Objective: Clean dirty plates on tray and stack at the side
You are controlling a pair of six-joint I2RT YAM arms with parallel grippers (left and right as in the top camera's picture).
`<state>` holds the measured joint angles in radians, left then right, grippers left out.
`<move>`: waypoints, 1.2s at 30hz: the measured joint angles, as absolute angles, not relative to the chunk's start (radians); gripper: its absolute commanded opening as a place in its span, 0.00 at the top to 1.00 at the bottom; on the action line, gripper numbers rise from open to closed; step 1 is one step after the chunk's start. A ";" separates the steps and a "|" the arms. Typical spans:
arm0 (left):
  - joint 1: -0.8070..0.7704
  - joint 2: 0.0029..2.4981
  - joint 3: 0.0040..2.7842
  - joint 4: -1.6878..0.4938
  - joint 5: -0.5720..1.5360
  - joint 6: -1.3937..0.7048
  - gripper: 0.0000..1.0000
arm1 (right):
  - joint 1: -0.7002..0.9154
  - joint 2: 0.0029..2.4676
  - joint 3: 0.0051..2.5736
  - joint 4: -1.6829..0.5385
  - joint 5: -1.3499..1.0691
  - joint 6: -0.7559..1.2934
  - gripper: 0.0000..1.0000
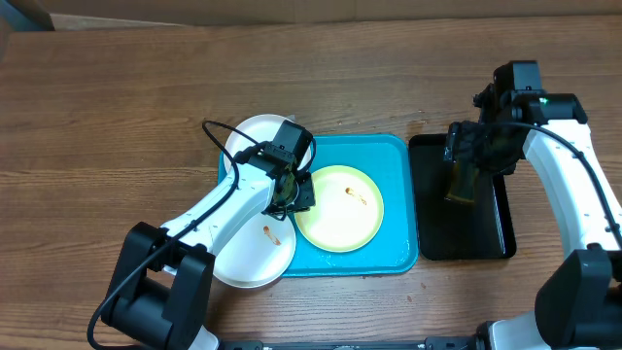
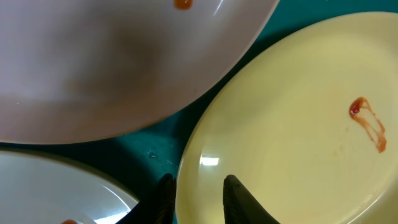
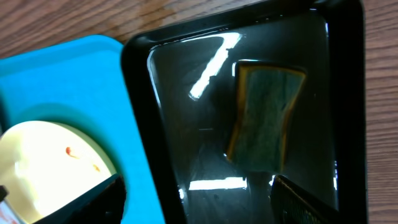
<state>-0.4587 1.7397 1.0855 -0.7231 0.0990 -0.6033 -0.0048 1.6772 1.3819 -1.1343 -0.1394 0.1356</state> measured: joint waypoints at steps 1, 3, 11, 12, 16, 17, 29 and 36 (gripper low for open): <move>-0.459 1.740 1.085 -0.722 0.096 -0.603 0.71 | -0.005 1.681 1.382 -1.133 -0.132 0.135 0.24; -0.459 1.740 1.085 -0.721 0.092 -0.603 0.72 | -0.005 1.692 1.382 -1.132 -0.122 0.135 0.25; -0.459 1.740 1.079 -0.714 0.080 -0.601 0.74 | -0.005 1.734 1.382 -1.119 -0.110 0.135 0.27; -0.459 1.740 1.078 -0.710 0.078 -0.598 0.74 | -0.005 1.734 1.382 -1.119 -0.108 0.135 0.27; -0.459 1.742 1.078 -0.706 0.077 -0.584 0.76 | -0.005 1.734 1.382 -1.110 -0.084 0.144 0.27; -0.459 1.744 1.078 -0.706 0.077 -0.581 0.76 | -0.005 1.734 1.380 -1.103 -0.076 0.152 0.27; -0.459 1.753 1.077 -0.701 0.073 -0.540 0.77 | -0.005 1.734 1.272 -1.011 -0.040 0.199 0.27; -0.459 1.753 1.077 -0.696 0.071 -0.524 0.72 | -0.005 1.734 1.167 -0.899 -0.033 0.207 0.27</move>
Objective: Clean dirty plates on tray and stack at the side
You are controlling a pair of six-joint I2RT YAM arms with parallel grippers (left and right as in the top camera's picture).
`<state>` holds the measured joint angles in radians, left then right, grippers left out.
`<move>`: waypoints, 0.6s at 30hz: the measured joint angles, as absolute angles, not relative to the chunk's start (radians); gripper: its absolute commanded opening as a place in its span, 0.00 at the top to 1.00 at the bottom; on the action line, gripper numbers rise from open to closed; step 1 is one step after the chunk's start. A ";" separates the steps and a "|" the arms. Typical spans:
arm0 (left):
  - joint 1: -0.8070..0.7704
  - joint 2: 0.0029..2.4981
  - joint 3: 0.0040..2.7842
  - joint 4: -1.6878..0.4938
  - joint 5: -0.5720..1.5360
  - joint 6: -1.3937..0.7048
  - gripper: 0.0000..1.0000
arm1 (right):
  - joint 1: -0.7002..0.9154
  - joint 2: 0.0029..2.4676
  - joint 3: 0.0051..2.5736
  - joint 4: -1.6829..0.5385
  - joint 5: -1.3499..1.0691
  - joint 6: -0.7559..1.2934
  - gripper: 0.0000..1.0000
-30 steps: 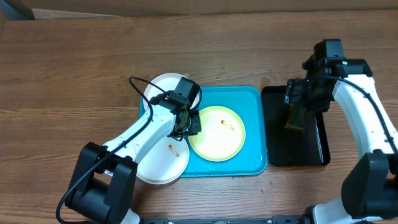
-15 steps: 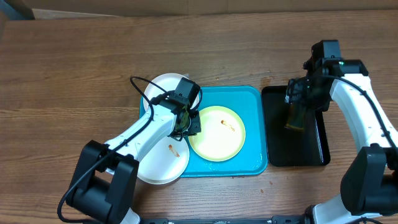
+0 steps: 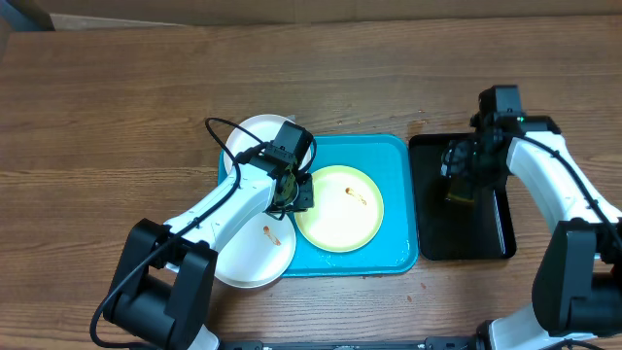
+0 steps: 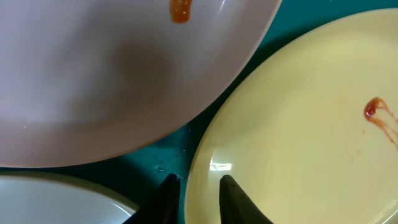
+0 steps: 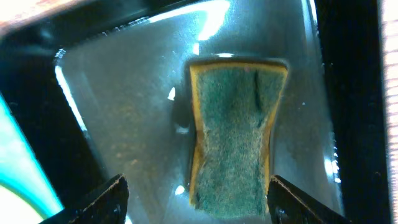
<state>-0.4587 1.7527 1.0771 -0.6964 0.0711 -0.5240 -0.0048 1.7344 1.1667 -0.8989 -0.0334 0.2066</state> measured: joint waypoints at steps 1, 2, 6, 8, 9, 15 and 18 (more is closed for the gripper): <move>-0.459 1.753 1.076 -0.696 0.070 -0.522 0.70 | -0.005 1.734 1.147 -0.883 -0.028 0.208 0.27; -0.459 1.753 1.076 -0.695 0.070 -0.520 0.69 | -0.005 1.734 1.130 -0.873 -0.022 0.208 0.27; -0.459 1.753 1.075 -0.694 0.070 -0.521 0.69 | -0.005 1.734 1.069 -0.833 0.000 0.207 0.50; -0.459 1.753 1.075 -0.694 0.070 -0.521 0.69 | -0.005 1.734 1.055 -0.830 0.005 0.207 0.56; -0.459 1.753 1.074 -0.691 0.070 -0.521 0.69 | -0.005 1.734 1.052 -0.831 0.007 0.208 0.55; -0.459 1.753 1.074 -0.683 0.070 -0.521 0.70 | -0.004 1.734 1.050 -0.830 0.008 0.214 0.30; -0.459 1.753 1.071 -0.673 0.069 -0.521 0.69 | -0.004 1.734 1.050 -0.826 0.009 0.210 0.25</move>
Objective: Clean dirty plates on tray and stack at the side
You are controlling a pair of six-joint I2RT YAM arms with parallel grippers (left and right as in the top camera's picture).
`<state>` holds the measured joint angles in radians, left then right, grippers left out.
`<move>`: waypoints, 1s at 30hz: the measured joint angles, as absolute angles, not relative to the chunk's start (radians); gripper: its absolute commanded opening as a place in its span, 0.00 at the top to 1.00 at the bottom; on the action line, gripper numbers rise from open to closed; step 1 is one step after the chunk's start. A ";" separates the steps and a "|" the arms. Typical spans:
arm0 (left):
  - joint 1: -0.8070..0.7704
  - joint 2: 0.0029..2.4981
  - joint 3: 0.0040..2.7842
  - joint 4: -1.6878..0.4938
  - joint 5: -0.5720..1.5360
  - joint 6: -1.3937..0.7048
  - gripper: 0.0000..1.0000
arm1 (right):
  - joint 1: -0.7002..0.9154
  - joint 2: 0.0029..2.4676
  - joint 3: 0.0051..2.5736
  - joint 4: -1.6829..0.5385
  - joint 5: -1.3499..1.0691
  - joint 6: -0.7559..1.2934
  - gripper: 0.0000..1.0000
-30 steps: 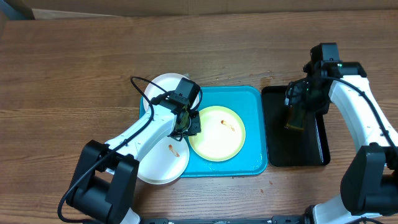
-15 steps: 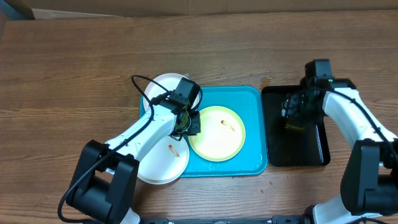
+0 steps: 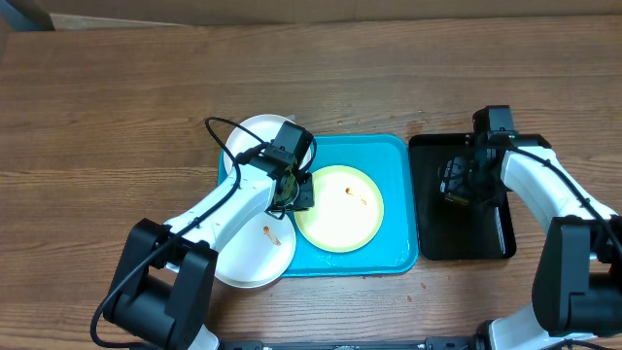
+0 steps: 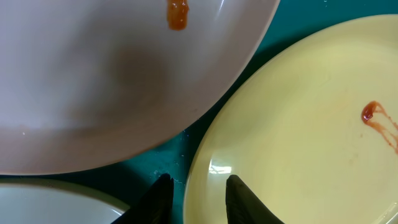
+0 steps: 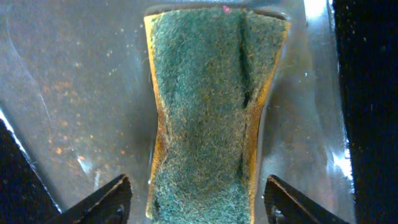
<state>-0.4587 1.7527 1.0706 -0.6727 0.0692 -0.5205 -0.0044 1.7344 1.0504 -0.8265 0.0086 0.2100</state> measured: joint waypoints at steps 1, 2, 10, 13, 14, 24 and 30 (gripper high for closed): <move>-0.459 1.753 1.062 -0.658 0.069 -0.521 0.69 | -0.005 1.734 1.050 -0.825 0.009 0.209 0.24; -0.459 1.753 1.060 -0.657 0.069 -0.521 0.70 | -0.004 1.734 1.050 -0.823 0.009 0.210 0.24; -0.459 1.753 1.017 -0.615 0.066 -0.521 0.75 | -0.004 1.734 1.050 -0.833 0.011 0.210 0.33; -0.459 1.753 1.016 -0.577 0.066 -0.513 0.81 | -0.004 1.734 1.050 -0.849 -0.002 0.209 0.41; -0.459 1.753 1.016 -0.560 0.066 -0.505 0.85 | -0.004 1.734 1.050 -0.853 -0.007 0.212 0.49; -0.459 1.753 1.016 -0.519 0.054 -0.447 0.68 | -0.004 1.734 1.050 -0.917 -0.078 0.212 0.75; -0.459 1.753 1.016 -0.531 0.049 -0.441 0.68 | -0.004 1.734 1.050 -0.898 -0.089 0.215 0.40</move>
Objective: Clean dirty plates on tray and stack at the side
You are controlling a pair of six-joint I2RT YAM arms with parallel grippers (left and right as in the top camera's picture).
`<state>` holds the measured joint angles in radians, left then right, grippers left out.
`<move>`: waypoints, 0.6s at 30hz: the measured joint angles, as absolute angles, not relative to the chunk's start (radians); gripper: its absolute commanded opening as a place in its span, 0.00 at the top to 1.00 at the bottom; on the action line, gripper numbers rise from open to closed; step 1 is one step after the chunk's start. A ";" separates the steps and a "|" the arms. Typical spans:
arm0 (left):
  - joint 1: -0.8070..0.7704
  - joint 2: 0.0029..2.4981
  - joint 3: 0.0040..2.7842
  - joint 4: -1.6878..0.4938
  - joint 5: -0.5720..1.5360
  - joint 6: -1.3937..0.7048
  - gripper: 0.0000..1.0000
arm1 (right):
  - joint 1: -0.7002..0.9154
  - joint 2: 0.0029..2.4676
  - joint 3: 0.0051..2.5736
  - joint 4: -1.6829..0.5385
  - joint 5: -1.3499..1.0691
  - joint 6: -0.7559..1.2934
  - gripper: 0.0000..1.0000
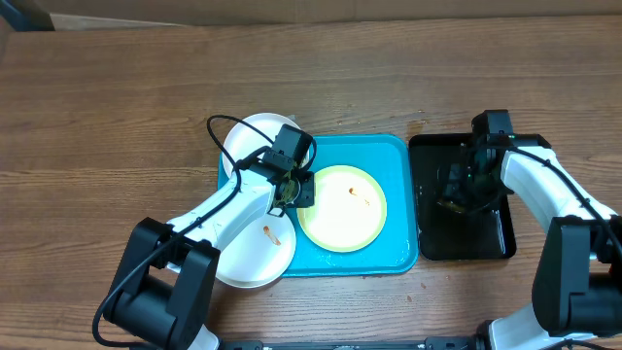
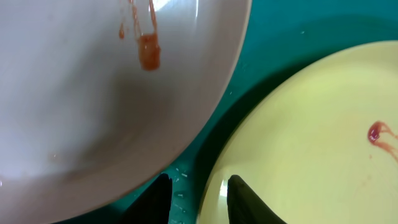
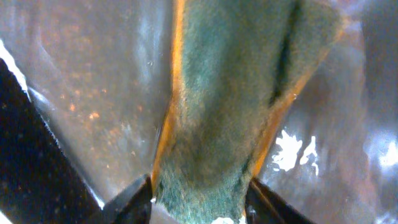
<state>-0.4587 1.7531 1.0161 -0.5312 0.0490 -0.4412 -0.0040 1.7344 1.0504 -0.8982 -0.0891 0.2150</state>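
Observation:
A yellow plate (image 1: pixel 342 206) with a small red smear lies on the blue tray (image 1: pixel 393 154). My left gripper (image 1: pixel 292 192) is shut on its left rim. In the left wrist view the fingers (image 2: pixel 239 200) straddle the rim of the yellow plate (image 2: pixel 311 137). Two white plates overlap the tray's left side, one behind (image 1: pixel 248 144) and one in front (image 1: pixel 255 255) with a red stain. The green and yellow sponge (image 3: pixel 236 93) lies in the wet black tray (image 1: pixel 491 238), and my right gripper (image 3: pixel 199 193) is shut on it, pinching it narrow.
A white plate (image 2: pixel 93 106) with a ketchup stain (image 2: pixel 148 56) fills the upper left of the left wrist view, close beside the yellow plate. Water films the black tray's floor (image 3: pixel 93 74). Bare wooden table (image 1: pixel 117 97) surrounds both trays.
My right gripper, then open either side of the sponge, has shut on it and squeezed it. The left wrist view has shifted, and the white plate's stain sits lower in it.
The left gripper has stayed on the yellow plate's left rim throughout. The right gripper was open above the black tray, then lower over the sponge, then close around it. Now it is shut on the sponge.

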 measured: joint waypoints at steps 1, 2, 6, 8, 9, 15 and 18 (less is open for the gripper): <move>-0.459 1.753 1.016 -0.538 0.052 -0.441 0.69 | -0.004 1.734 1.050 -0.887 -0.089 0.216 0.37; -0.459 1.753 1.016 -0.546 0.055 -0.441 0.72 | -0.004 1.734 1.050 -0.870 -0.089 0.214 0.36; -0.459 1.753 1.016 -0.554 0.065 -0.437 0.75 | -0.004 1.734 1.050 -0.806 -0.062 0.210 0.31; -0.459 1.753 1.016 -0.555 0.067 -0.437 0.73 | -0.004 1.734 1.050 -0.778 -0.036 0.210 0.32; -0.459 1.753 1.016 -0.558 0.068 -0.437 0.71 | -0.004 1.734 1.050 -0.762 -0.017 0.210 0.32; -0.459 1.753 1.016 -0.560 0.071 -0.437 0.67 | -0.004 1.735 1.050 -0.730 0.053 0.222 0.33; -0.459 1.753 1.016 -0.560 0.071 -0.437 0.66 | -0.004 1.743 1.050 -0.711 0.064 0.231 0.33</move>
<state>-0.4587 1.7531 1.0157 -0.5602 0.0708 -0.4374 -0.0040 1.7428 1.0504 -0.7109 0.0635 0.2306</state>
